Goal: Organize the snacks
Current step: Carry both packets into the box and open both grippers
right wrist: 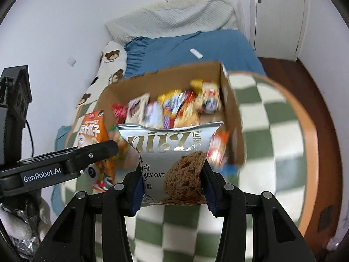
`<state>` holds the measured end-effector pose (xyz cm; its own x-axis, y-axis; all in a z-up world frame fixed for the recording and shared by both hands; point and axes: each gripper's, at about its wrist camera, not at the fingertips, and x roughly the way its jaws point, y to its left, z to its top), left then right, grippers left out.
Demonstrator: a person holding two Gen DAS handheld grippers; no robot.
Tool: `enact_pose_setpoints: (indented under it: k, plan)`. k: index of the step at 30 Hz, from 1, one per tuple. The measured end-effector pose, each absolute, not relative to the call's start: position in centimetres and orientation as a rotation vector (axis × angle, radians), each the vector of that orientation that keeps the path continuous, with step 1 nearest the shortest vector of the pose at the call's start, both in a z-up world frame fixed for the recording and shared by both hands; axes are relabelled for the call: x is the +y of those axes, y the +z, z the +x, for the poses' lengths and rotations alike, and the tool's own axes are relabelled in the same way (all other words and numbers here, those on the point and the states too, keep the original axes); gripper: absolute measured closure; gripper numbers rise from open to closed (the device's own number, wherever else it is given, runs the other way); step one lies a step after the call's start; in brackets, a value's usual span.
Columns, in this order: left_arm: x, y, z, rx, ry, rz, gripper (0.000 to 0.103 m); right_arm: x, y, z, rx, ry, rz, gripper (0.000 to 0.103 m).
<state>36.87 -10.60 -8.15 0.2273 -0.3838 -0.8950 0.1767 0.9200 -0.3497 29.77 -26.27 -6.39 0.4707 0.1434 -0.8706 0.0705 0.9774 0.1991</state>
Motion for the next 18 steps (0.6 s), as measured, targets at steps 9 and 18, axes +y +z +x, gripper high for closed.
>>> enact_pose_setpoints:
  k: [9, 18]
  plan:
    - [-11.6, -14.5, 44.7, 1.495, -0.315, -0.164, 0.047, -27.4, -11.8, 40.5, 1.29, 0.051, 0.193, 0.054]
    - [-10.9, -16.2, 46.0, 1.5, -0.238, -0.075, 0.007, -27.4, -15.4, 43.2, 1.394, 0.043, 0.179, 0.01]
